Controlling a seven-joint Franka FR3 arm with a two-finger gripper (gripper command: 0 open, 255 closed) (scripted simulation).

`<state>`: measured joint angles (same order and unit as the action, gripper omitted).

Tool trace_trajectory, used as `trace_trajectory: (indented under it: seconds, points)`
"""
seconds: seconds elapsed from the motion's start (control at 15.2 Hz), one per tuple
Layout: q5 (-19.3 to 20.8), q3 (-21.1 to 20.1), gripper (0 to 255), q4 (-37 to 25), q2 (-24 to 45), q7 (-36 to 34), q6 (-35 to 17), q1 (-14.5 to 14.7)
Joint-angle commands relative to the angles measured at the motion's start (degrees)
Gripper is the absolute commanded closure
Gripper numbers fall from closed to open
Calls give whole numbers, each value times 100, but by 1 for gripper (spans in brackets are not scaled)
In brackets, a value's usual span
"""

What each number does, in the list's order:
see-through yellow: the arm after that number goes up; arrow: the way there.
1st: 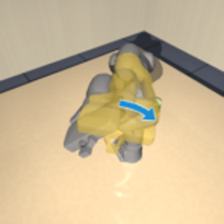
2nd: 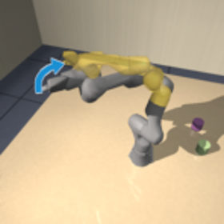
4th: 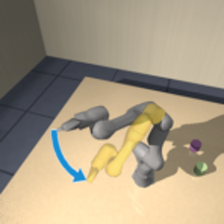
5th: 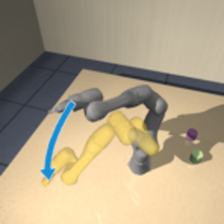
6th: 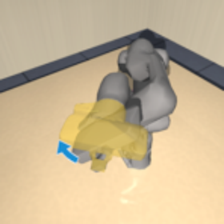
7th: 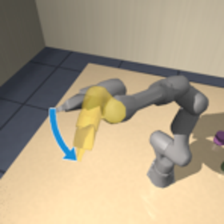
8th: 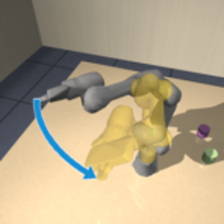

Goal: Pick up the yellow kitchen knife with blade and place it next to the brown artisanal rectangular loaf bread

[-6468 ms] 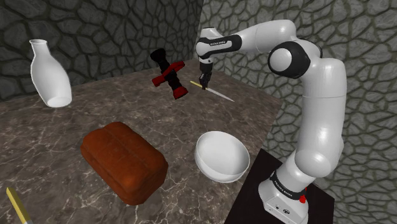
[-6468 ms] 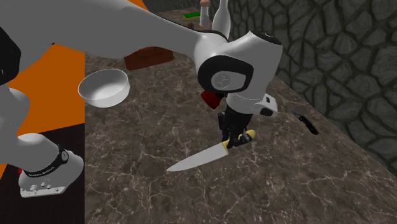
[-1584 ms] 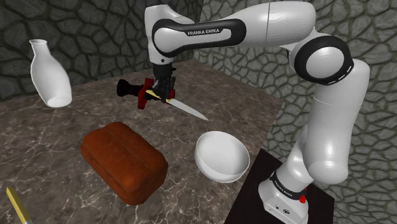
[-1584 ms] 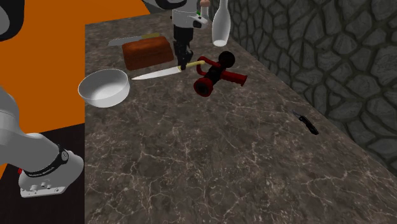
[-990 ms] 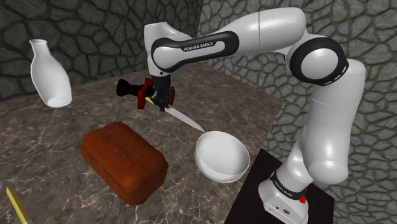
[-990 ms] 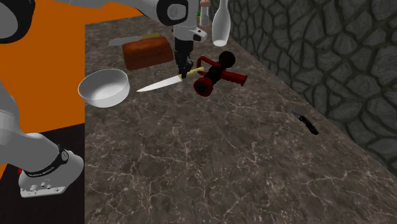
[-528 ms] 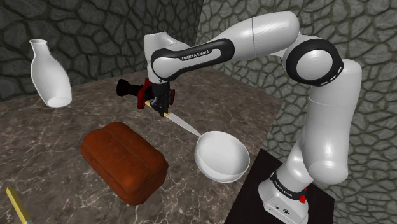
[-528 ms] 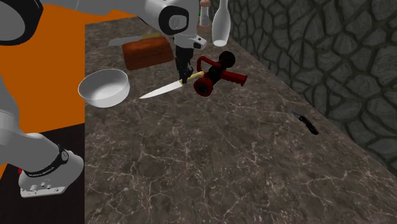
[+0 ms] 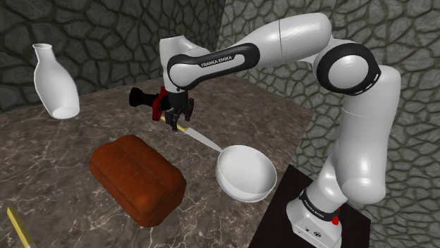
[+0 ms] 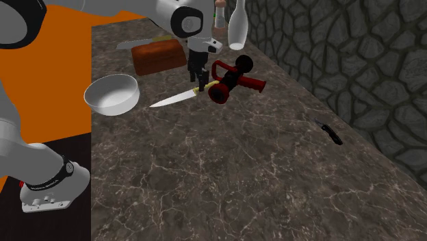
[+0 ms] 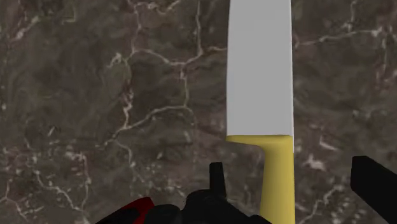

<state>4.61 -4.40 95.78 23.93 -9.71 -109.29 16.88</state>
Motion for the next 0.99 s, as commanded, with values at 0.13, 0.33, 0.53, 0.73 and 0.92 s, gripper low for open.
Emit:
trace_trajectory:
  seconds: [0.13, 0.33, 0.53, 0.73, 0.92]
  points:
    - [0, 0, 0, 0, 0, 0, 0, 0]
    - [-18, -12, 0, -497, -59, 16, 556, 19]
    - [-22, -15, 0, -643, -63, 19, 706, 25]
    - [-22, -15, 0, -644, -62, 19, 706, 25]
    - [-22, -15, 0, -642, -63, 19, 705, 25]
